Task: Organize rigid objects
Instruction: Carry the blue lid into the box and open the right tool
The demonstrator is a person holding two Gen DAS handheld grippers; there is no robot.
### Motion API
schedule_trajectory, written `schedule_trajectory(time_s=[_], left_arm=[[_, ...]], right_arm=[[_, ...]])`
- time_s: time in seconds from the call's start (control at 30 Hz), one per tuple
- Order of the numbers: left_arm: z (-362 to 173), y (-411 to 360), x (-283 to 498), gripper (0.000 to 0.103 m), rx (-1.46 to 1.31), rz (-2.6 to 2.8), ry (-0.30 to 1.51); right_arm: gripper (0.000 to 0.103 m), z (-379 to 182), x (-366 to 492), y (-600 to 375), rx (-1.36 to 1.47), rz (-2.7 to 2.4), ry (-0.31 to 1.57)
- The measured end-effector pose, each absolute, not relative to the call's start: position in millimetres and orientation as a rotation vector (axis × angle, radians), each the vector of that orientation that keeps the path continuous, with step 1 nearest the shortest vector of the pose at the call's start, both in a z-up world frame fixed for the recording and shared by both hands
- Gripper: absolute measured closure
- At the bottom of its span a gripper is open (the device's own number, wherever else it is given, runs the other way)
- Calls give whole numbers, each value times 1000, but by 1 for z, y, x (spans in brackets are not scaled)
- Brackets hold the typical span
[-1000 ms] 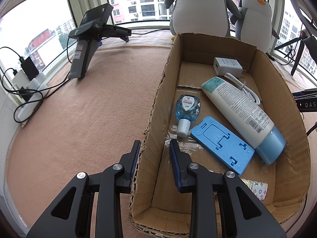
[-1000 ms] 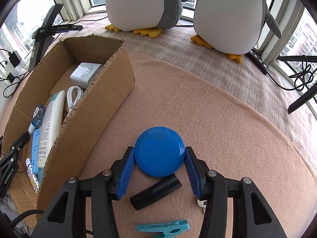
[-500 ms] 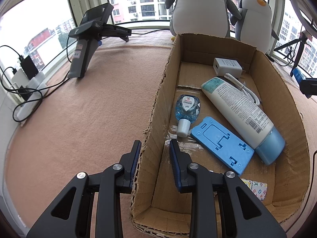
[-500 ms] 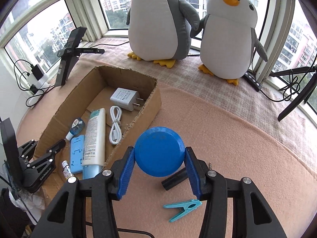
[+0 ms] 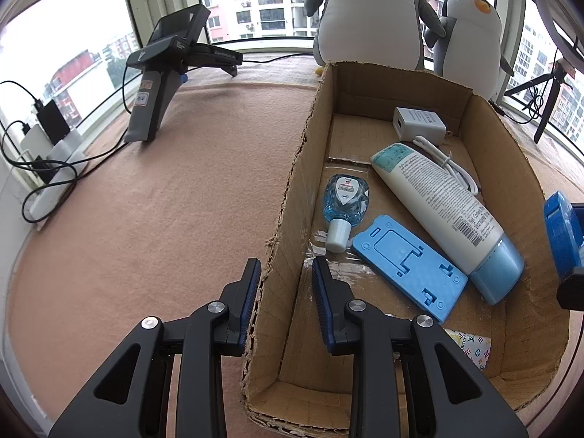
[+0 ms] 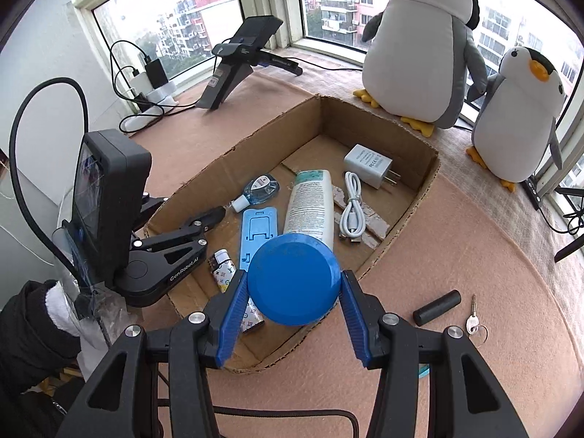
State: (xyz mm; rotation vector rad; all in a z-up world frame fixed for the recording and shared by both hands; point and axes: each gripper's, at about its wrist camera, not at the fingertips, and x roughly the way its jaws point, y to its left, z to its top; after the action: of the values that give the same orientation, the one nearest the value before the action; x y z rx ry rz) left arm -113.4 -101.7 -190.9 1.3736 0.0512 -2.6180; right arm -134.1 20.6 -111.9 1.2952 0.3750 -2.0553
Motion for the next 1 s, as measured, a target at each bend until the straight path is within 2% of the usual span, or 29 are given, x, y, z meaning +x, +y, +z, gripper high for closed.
schedule_trajectory(time_s=[0.7,1.0], left_arm=[[-191,-102,-113,76,1374,-2618,52],[-191,-102,-113,76,1374,-2618,51]], right_arm=[[57,-136,-118,-1,1321,-1994,433],[52,-132,-118,0,1305,-2007,441]])
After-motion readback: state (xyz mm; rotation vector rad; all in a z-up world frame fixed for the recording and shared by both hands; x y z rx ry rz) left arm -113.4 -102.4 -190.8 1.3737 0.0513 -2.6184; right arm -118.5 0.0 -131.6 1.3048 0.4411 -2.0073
